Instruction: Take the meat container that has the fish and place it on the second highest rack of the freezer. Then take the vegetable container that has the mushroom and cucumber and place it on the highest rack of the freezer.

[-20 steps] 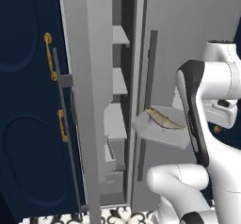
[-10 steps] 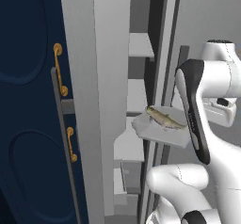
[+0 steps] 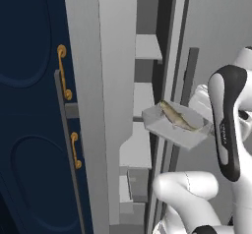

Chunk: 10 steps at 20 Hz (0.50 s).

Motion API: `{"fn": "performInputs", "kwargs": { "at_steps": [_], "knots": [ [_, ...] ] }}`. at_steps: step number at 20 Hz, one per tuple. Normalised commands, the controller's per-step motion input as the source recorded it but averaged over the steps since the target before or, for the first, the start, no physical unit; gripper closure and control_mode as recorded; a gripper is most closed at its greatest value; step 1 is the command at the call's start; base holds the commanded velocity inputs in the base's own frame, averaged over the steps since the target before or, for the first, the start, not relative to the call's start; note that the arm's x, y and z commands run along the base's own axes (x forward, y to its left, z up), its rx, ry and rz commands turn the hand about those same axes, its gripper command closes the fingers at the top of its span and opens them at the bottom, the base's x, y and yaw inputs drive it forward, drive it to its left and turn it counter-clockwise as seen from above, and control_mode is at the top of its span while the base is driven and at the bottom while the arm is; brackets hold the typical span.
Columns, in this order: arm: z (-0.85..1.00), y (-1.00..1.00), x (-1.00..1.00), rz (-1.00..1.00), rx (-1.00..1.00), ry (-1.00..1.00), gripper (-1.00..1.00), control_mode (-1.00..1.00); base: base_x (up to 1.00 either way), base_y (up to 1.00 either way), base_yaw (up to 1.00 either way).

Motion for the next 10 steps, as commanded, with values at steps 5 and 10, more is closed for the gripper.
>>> {"fn": "performInputs", "kwargs": {
  "at_steps": [5, 10],
  "knots": [
    [-0.44, 0.13, 0.01, -0.3, 0.02, -0.08, 1.0, -1.0, 0.0, 0.0, 0.0],
    [-0.46, 0.19, 0.42, -0.01, 0.12, -0.05, 1.0, -1.0, 0.0, 0.0, 0.0]
  ]
}}
